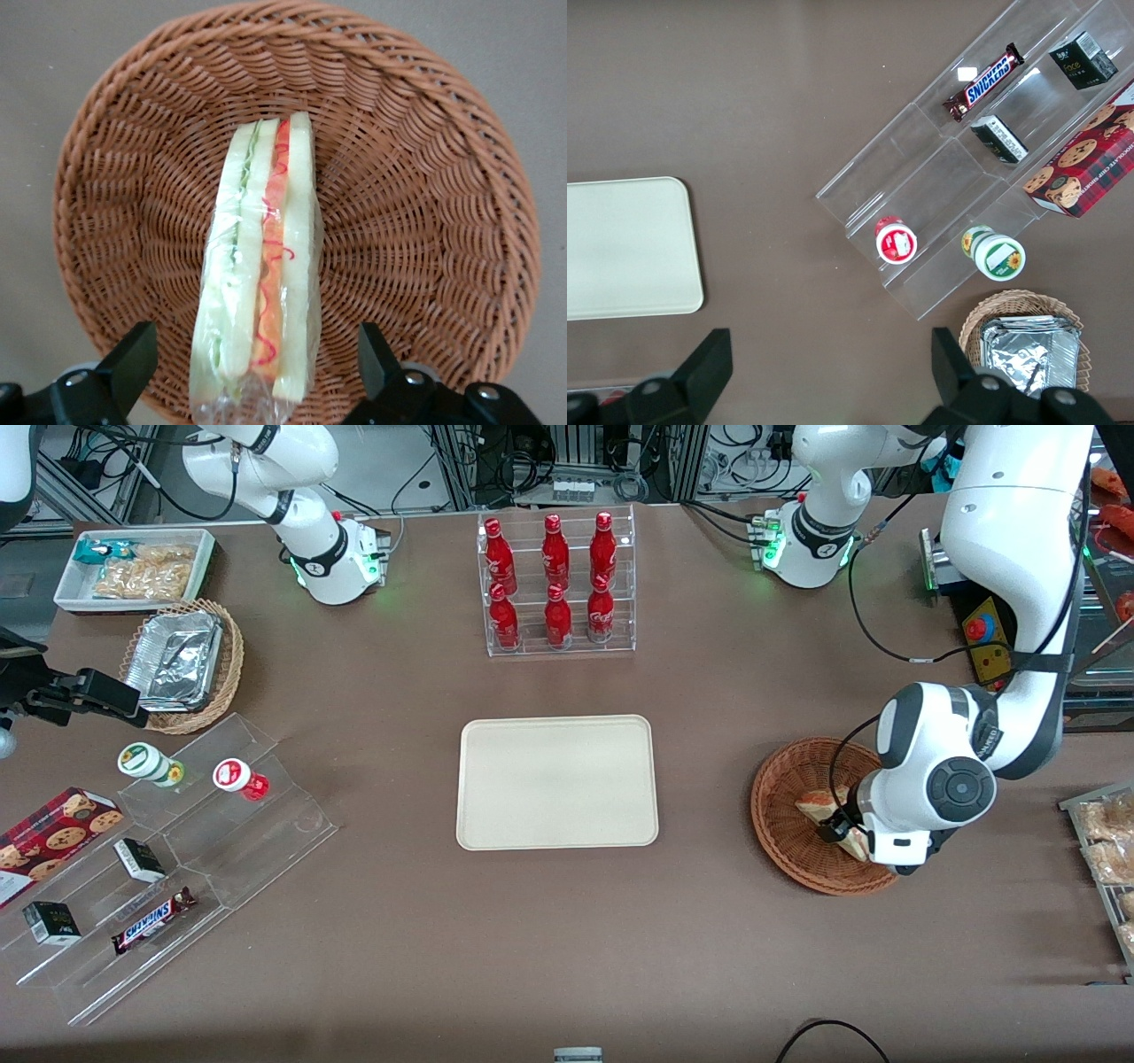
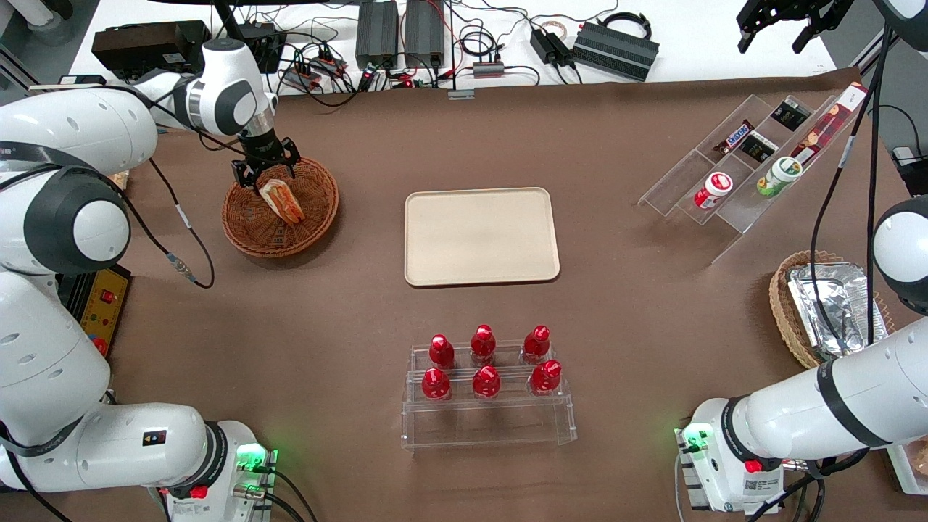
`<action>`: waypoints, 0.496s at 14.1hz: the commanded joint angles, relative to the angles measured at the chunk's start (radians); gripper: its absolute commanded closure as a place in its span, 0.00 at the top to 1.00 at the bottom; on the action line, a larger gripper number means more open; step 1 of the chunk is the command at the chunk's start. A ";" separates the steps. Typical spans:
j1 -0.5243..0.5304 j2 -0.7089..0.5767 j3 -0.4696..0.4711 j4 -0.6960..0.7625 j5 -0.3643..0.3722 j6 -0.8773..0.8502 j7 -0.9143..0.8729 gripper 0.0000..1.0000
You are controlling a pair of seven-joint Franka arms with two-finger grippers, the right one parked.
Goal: Place sandwich from basket to tray
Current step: 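Close the left gripper on the sandwich's wrapped edge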
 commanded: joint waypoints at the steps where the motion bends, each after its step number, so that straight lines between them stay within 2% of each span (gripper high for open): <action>1: -0.001 -0.014 0.011 -0.076 0.024 0.083 -0.025 1.00; 2: -0.001 -0.011 0.017 -0.087 0.024 0.111 -0.025 1.00; 3: 0.001 -0.004 0.017 -0.096 0.024 0.132 -0.025 0.93; 5: 0.001 0.004 0.019 -0.098 0.024 0.135 -0.025 0.62; 7: -0.001 -0.005 0.022 -0.088 0.023 0.126 -0.025 0.37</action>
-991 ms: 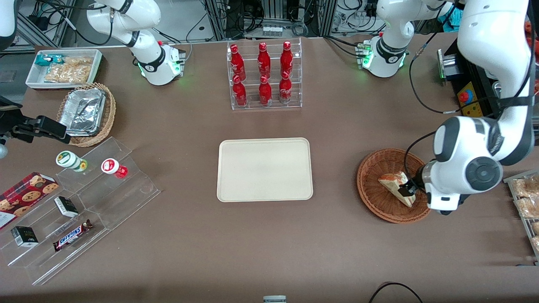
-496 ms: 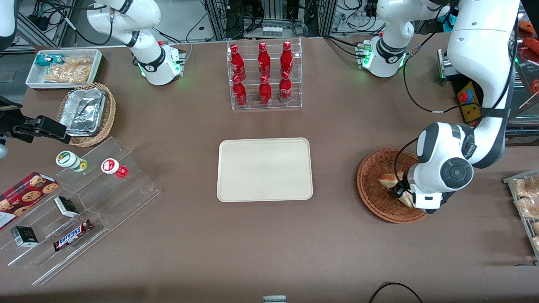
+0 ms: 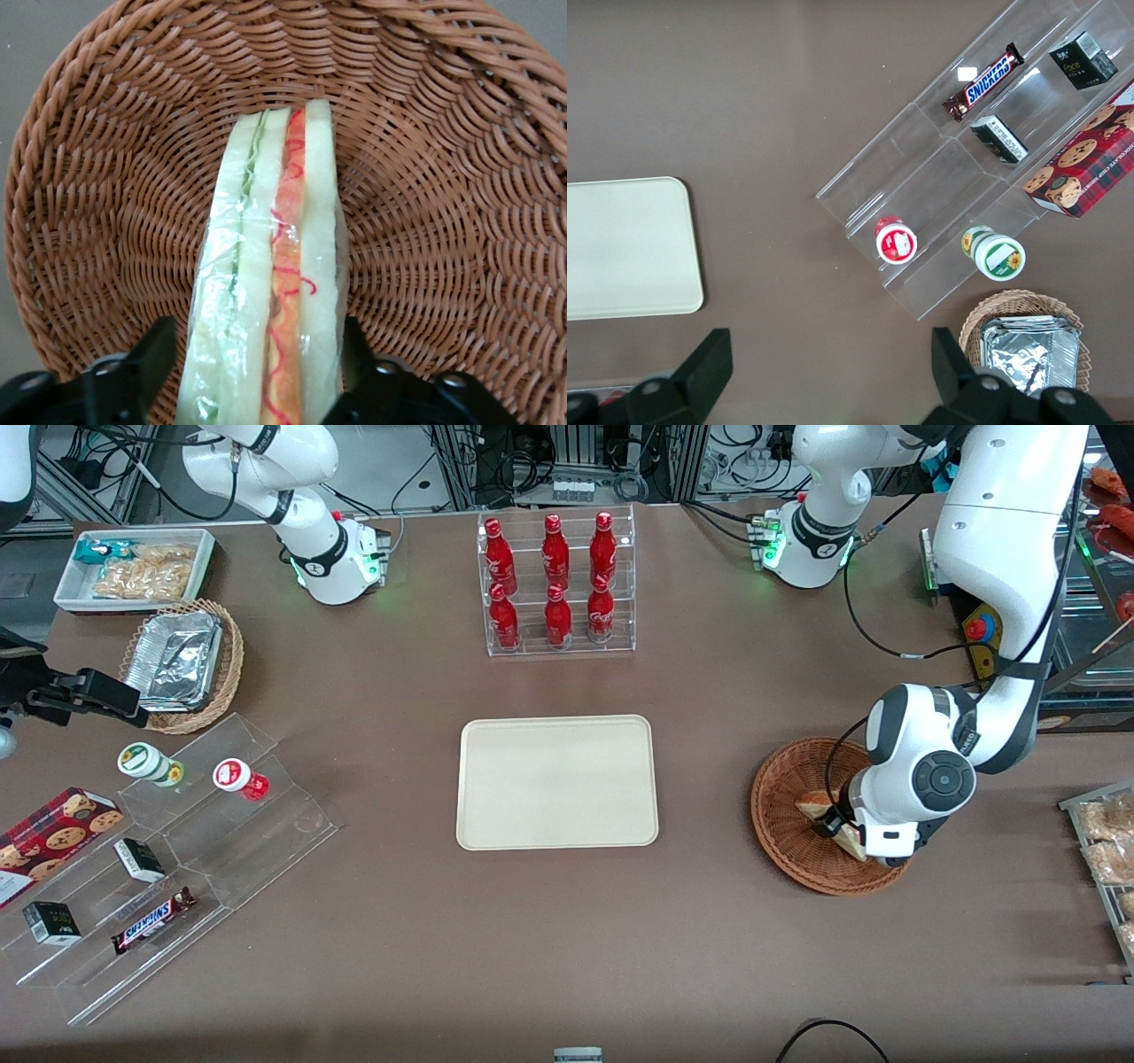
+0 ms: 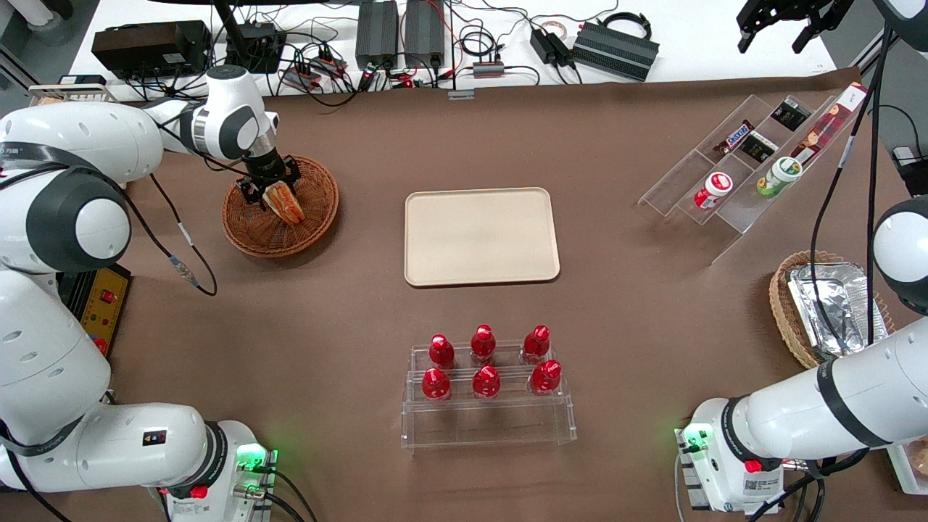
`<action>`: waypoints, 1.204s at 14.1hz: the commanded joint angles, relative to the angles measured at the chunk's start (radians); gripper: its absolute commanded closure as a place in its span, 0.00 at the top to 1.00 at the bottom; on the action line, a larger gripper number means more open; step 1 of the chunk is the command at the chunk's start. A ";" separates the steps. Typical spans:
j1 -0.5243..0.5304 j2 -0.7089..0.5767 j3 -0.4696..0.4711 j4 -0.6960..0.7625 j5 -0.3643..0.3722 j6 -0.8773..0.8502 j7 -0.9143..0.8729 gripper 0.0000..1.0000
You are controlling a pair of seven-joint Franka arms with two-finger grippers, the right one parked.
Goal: Place sandwich from basket to tray
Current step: 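Lift the sandwich and carry it over the cream tray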
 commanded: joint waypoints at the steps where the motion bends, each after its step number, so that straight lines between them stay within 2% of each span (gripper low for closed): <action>1: -0.007 -0.021 0.001 0.006 0.022 0.004 -0.040 0.28; 2: -0.011 -0.039 0.001 0.017 0.024 -0.009 -0.063 0.22; 5: -0.069 -0.079 -0.006 0.080 0.021 -0.111 -0.074 0.20; 7: -0.138 -0.097 -0.007 0.161 0.009 -0.231 -0.077 0.20; 10: -0.305 -0.082 -0.007 0.287 0.007 -0.344 -0.136 0.21; 14: -0.521 0.049 -0.007 0.409 -0.013 -0.339 -0.140 0.22; 17: -0.632 0.218 -0.012 0.602 -0.027 -0.332 -0.121 0.23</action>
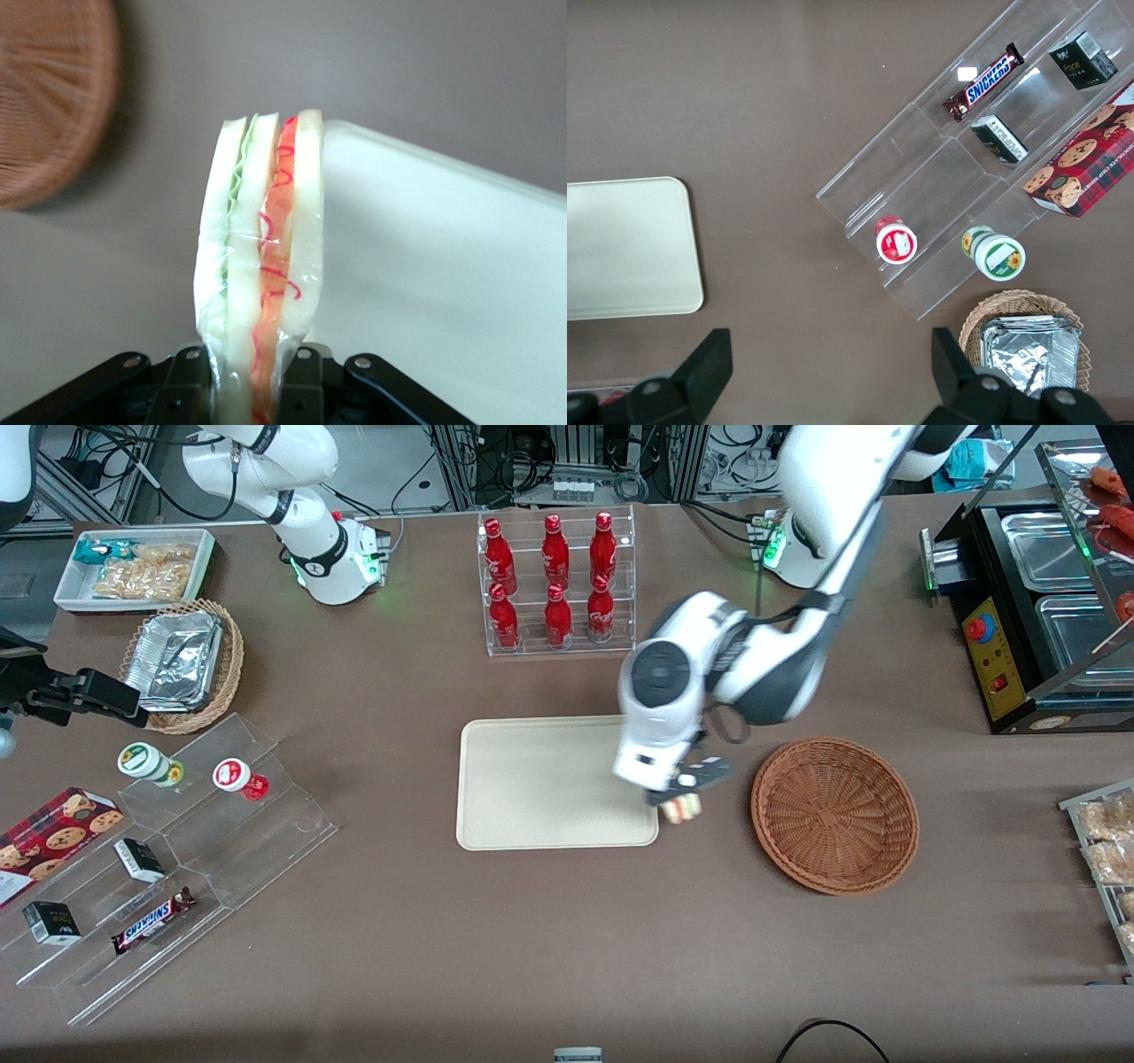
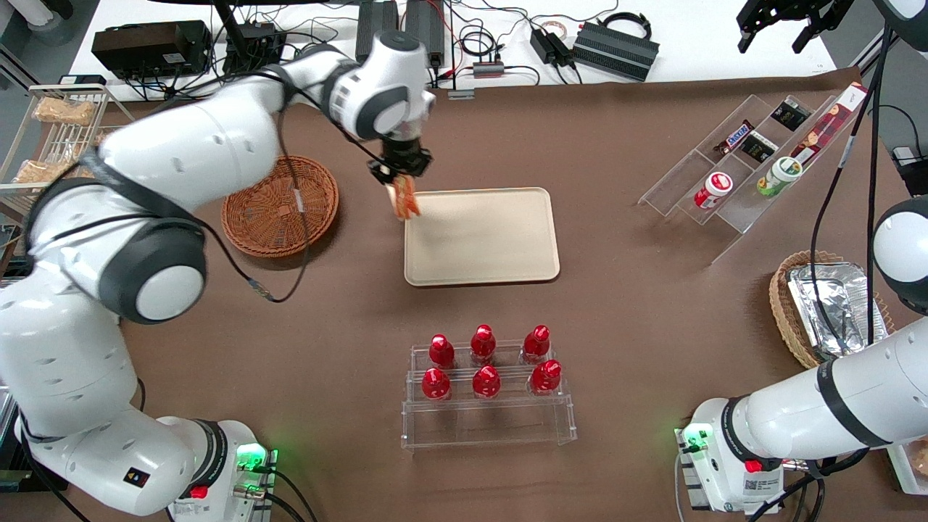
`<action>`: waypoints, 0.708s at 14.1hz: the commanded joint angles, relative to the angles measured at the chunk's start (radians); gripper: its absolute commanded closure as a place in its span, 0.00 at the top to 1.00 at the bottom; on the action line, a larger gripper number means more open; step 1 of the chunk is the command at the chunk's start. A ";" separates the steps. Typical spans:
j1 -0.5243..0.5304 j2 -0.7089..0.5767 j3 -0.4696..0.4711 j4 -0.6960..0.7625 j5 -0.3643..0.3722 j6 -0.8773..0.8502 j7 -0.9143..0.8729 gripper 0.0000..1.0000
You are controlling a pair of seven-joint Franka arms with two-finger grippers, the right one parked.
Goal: Place sandwich from basket to tray
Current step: 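Lift the sandwich and carry it over the cream tray, then lower the sandwich onto the tray and open the left gripper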
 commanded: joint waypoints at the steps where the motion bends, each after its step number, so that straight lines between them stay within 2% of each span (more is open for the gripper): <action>1: -0.076 0.199 -0.005 0.244 -0.015 -0.015 0.027 0.24; 5: -0.133 0.281 -0.029 0.276 -0.013 0.039 0.163 0.23; 10: -0.161 0.333 -0.031 0.273 -0.003 0.085 0.171 0.26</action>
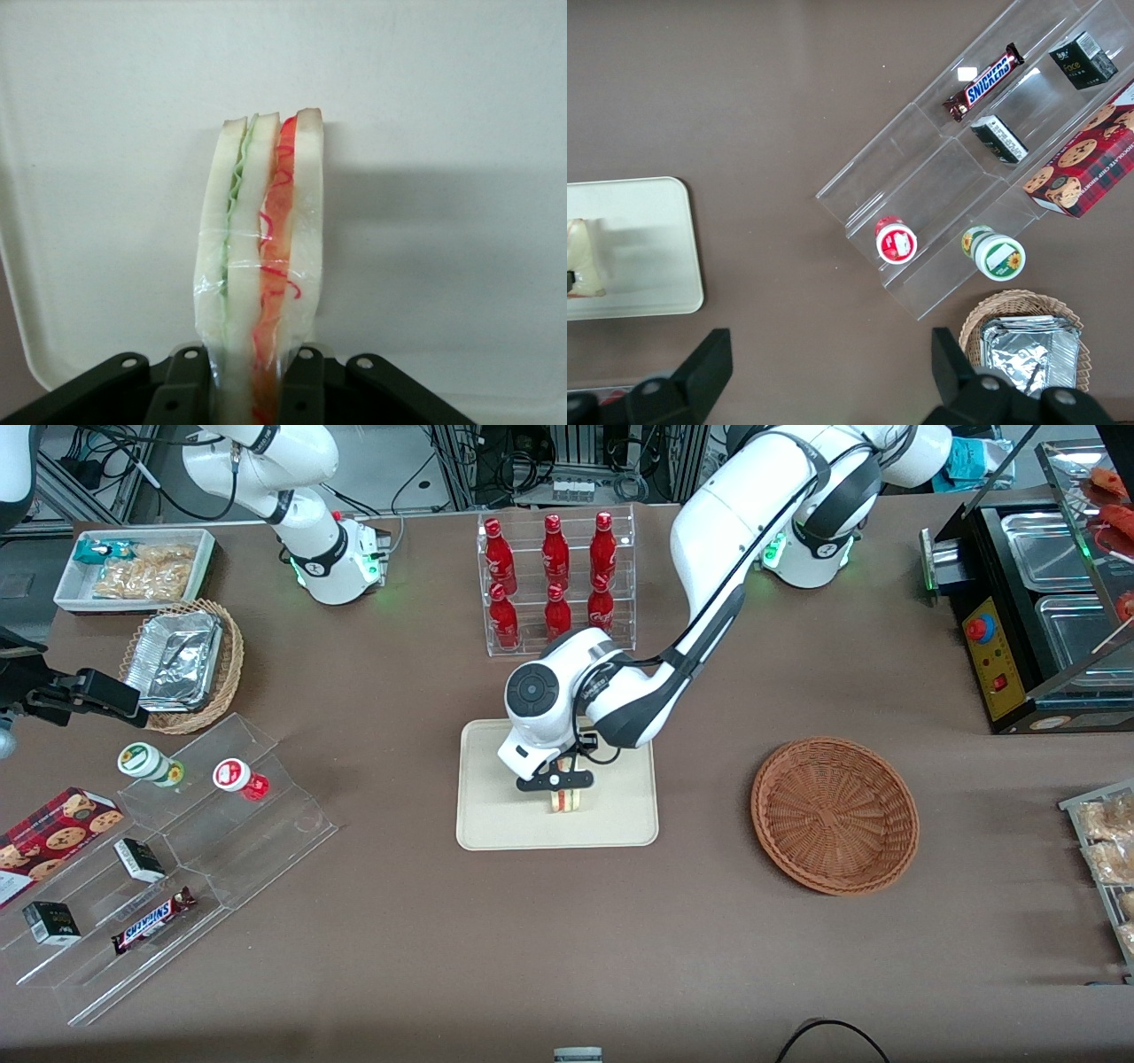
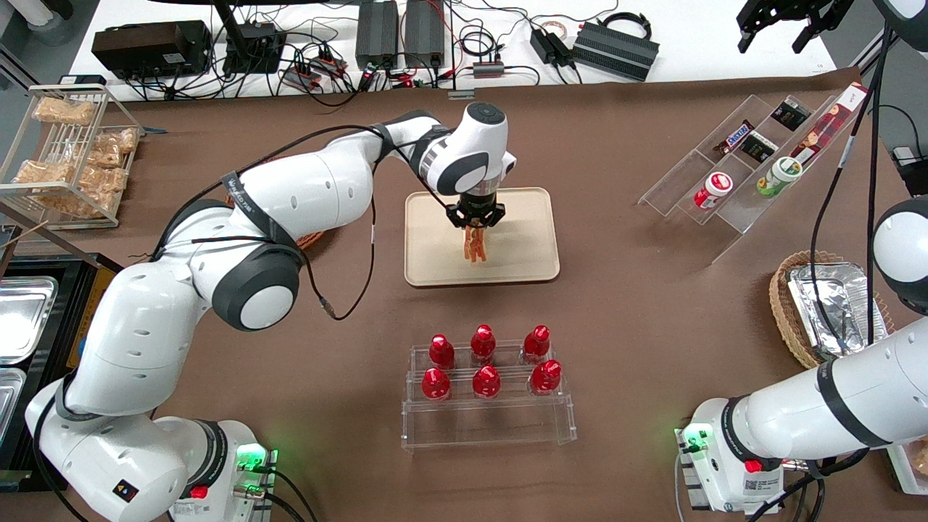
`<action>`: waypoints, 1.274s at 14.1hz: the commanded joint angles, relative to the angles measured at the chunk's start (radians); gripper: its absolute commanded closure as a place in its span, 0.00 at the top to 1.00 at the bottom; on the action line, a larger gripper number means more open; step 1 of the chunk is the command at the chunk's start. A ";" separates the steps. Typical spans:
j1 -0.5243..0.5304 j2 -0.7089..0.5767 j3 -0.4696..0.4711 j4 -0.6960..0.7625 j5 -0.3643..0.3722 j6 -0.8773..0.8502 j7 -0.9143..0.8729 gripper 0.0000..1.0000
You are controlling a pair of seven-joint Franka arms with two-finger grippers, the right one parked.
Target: Place sandwich from basket to tray
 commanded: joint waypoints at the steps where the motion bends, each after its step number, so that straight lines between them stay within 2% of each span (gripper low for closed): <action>1: -0.015 0.023 0.004 0.038 0.001 -0.007 0.022 0.27; 3: -0.016 0.028 0.004 0.035 0.004 -0.007 0.022 0.30; 4: -0.016 0.028 0.004 0.033 0.004 -0.009 0.026 0.56; 5: -0.015 0.025 0.004 0.033 0.004 -0.009 0.032 0.87; 6: -0.015 0.017 0.005 0.033 0.004 -0.018 0.031 0.95; 7: -0.013 0.002 0.005 0.033 0.005 -0.024 0.031 0.99; 9: 0.001 -0.072 0.010 0.032 0.002 -0.082 0.034 1.00; 12: 0.098 -0.193 0.010 0.021 0.005 -0.197 0.044 0.99; 18: 0.338 -0.457 0.010 -0.250 0.002 -0.222 0.250 0.99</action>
